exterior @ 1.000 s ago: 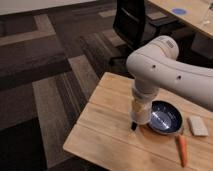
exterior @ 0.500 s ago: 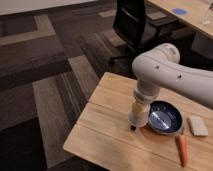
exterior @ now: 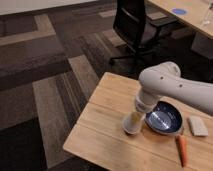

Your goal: Place the ceramic cup over the eraser

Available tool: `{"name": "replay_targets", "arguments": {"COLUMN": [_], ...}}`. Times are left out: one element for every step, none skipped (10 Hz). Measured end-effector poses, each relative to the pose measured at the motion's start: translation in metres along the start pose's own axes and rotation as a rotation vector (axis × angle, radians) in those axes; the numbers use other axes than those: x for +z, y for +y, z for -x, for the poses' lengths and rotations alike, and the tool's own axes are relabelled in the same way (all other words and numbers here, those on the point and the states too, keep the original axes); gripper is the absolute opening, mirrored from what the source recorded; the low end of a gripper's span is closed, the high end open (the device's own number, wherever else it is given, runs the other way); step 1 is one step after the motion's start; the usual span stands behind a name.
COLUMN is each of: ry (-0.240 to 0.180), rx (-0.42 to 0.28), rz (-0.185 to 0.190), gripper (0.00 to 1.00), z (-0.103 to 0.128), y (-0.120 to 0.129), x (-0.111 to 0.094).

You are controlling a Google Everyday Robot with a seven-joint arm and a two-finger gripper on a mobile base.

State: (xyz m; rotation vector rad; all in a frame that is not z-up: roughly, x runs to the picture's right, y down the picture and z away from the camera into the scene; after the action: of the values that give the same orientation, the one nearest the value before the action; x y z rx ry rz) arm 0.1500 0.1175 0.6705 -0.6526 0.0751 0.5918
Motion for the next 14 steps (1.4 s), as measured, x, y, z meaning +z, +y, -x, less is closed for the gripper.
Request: {"name": "replay_targets", "arguments": {"ry": [0.002,0.002,0.006,0.006,-0.002,-0.007,-0.012,-0.009,0.001,0.02,0.038,0.068,0.084,0.088], "rx": [-0.008,-0.011,-0.02,-0.025,-0.044,-0.067,-0.083,-0.093,-0.1,-0.115,-0.124,-0.134,-0.137,-0.139], "rz": [0.001,-0.005,-0.009,-0.002,0.023,0.052,0.07,0.081,0.082,0.07,0.056,0.032,0.018,0.014], "gripper": [0.0,0.0,0.0,0.0,0.0,0.0,0.0,0.0,0.0,0.02,0.13,0.33,0.47,0.55], "z": [-0.001,-0.003,-0.005,-0.006,-0.001,0.006,0.012,0.015,0.015,0.014,0.014,0.014,0.015,0.015], "y": [-0.003,-0.007,-0.015,-0.015,-0.011,-0.005,-0.001,0.0,-0.001,-0.003,-0.004,-0.004,-0.004,-0.004], "x": [0.002,0.001,0.004,0.007,0.017,0.027,0.034,0.038,0.04,0.041,0.04,0.039,0.039,0.039]}}
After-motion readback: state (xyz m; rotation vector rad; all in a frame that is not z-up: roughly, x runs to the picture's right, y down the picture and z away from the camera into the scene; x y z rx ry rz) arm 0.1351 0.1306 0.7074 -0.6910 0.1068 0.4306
